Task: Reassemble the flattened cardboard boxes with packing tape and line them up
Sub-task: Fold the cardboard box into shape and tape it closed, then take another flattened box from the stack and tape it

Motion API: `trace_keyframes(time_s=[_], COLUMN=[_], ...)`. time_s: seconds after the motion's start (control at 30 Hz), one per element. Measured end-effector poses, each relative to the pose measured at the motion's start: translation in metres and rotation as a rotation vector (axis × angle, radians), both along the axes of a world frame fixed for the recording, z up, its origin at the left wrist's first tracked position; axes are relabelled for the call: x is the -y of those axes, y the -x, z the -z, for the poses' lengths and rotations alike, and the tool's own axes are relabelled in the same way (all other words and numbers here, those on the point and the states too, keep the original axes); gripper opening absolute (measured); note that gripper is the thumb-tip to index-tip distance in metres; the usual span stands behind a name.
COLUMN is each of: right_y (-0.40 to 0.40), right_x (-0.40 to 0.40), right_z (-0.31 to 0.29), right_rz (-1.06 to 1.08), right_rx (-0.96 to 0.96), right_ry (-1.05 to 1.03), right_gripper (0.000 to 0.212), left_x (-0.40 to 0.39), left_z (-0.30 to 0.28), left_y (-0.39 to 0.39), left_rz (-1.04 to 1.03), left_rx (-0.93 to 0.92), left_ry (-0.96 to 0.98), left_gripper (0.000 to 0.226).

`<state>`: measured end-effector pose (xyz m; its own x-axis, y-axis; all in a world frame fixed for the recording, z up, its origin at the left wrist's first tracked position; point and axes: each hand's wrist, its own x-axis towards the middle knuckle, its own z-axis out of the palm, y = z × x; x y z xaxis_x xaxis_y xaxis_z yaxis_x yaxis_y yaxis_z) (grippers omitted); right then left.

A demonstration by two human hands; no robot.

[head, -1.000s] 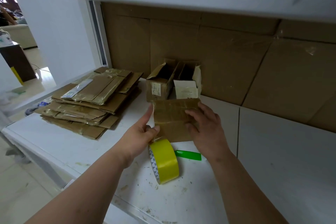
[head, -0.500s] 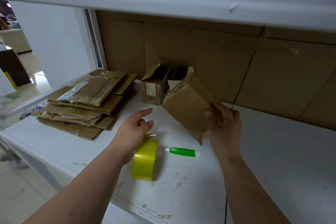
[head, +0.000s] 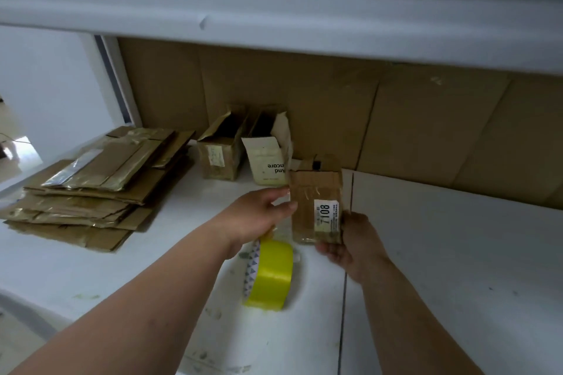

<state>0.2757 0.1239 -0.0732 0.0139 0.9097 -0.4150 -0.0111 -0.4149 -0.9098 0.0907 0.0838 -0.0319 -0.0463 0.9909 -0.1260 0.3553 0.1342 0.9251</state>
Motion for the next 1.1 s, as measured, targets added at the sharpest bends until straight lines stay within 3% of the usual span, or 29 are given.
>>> trace_keyframes(time_s=[0.03, 0.13, 0.27, 0.3, 0.37, 0.43, 0.5, 0.57, 0.67, 0.83, 0.97, 1.1], right_y=[-0.002, -0.011, -0.022, -0.022, -0.019, -0.014, -0.006, -0.001, 0.01, 0.019, 0.021, 0.013], right_x=[0.0, -0.003, -0.005, -0.004, -0.013, -0.026, -0.034, -0.044, -0.054, -0.058, -0.046, -0.036], right_z=[0.002, 0.003, -0.006, -0.01, -0.007, -0.001, -0.001, -0.001, -0.002, -0.003, -0.012, -0.017], right_rz=[-0.001, -0.004, -0.146, -0.205, -0.258, -0.246, -0.209, -0.161, -0.08, -0.122, -0.167, -0.166], right_rx=[0.023, 0.127, -0.092, -0.066, 0.15, 0.402, 0.525, 0.466, 0.182, -0.107, -0.169, -0.065], right_ry=[-0.031, -0.107, -0.09, -0.108, -0.168, -0.232, -0.271, -0.283, -0.198, -0.117, -0.157, -0.213], right_gripper=[0.015, 0.021, 0.032, 0.031, 0.027, 0.038, 0.046, 0.046, 0.044, 0.063, 0.064, 0.032], left_x=[-0.002, -0.009, -0.021, -0.023, -0.029, -0.036, -0.042, -0.048, -0.057, -0.067, -0.071, -0.067], left_z=[0.0, 0.0, -0.006, -0.009, -0.015, -0.018, -0.019, -0.015, -0.01, -0.011, -0.011, -0.009], left_y=[-0.004, -0.014, -0.02, -0.021, -0.022, -0.021, -0.02, -0.016, -0.007, 0.002, 0.0, 0.006], left_rz=[0.001, -0.007, -0.048, -0.051, -0.037, -0.045, -0.055, -0.059, -0.067, -0.026, 0.001, -0.137], left_rx=[-0.001, -0.077, -0.121, -0.13, -0.137, -0.114, -0.068, -0.026, 0.052, 0.029, -0.031, -0.001], left_ry=[-0.009, -0.027, -0.012, -0.003, 0.015, 0.038, 0.073, 0.092, 0.106, 0.131, 0.091, -0.022], left_gripper=[0.05, 0.044, 0.044, 0.044, 0.044, 0.045, 0.044, 0.04, 0.034, 0.072, 0.07, 0.047])
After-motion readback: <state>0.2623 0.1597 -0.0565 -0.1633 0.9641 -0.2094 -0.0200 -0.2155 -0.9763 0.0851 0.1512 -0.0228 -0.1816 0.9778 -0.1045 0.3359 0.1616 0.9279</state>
